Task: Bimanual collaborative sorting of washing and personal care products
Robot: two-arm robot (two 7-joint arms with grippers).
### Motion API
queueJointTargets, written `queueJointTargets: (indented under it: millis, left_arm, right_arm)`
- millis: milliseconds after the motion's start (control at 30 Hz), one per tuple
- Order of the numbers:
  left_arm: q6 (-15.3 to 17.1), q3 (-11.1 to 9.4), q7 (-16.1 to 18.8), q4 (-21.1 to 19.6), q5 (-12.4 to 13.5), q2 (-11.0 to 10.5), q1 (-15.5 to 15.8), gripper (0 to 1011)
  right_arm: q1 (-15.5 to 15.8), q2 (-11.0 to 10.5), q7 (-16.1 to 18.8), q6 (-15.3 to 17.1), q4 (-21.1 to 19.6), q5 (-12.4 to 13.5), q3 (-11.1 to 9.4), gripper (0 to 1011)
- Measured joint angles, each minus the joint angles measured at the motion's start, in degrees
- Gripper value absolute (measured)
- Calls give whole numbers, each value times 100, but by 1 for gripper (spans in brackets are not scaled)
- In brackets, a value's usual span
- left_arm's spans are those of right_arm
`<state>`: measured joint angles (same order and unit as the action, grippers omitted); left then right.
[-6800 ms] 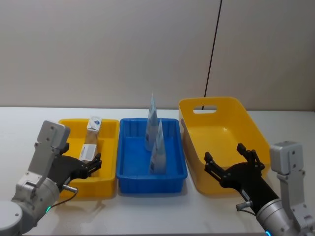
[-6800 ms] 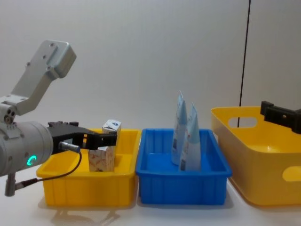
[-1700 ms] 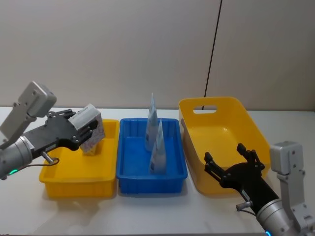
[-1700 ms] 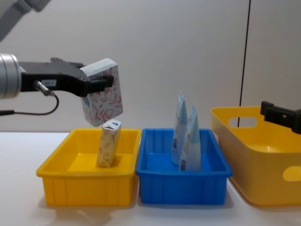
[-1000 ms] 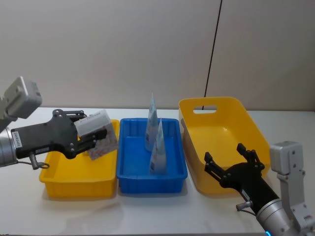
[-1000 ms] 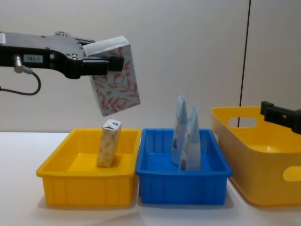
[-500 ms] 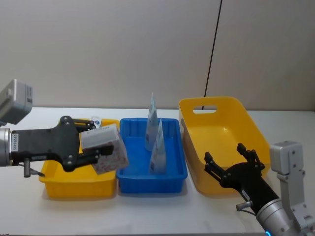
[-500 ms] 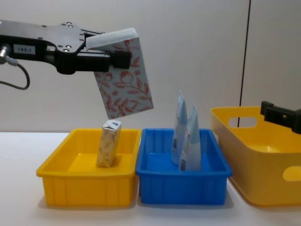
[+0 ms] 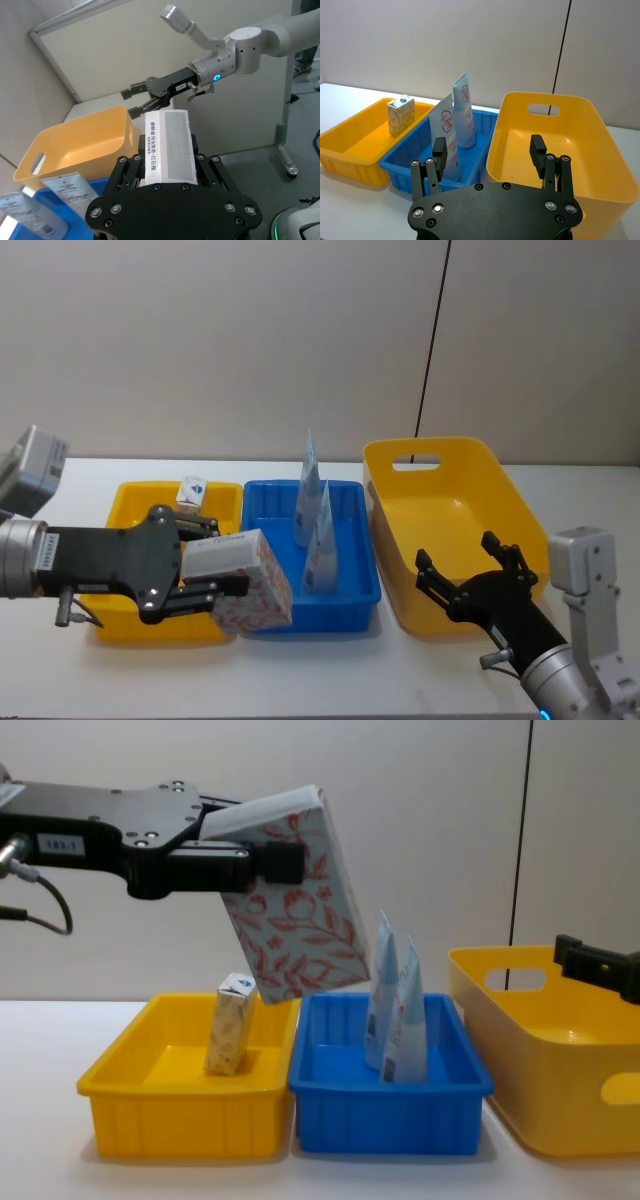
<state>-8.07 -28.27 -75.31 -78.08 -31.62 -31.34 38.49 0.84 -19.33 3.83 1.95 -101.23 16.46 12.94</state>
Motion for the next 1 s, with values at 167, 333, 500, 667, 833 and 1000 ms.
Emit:
queueJointTargets:
  millis: [167,333,500,667,833,1000]
  left_arm:
    - [-81,-46,-42,117,-59,72,1,380]
    - [-145,-71,67,219,-68,133,-46,380]
    - [-190,-88,217,323,-66,187,-85,380]
    - [-219,-103,314,395,-61,216,-102,380]
    - [-247,-124,389,462,-58,235,-108,380]
    - [-269,-150,405,513,-61,249,-101,380]
  right_arm:
    - [0,0,0,0,0,0,0,1000]
    - [0,0,0,0,0,0,0,1000]
    - [0,0,0,0,0,0,0,1000]
    - [0,0,0,0,0,0,0,1000]
    - [0,0,0,0,0,0,0,1000]
    - [0,0,0,0,0,0,0,1000]
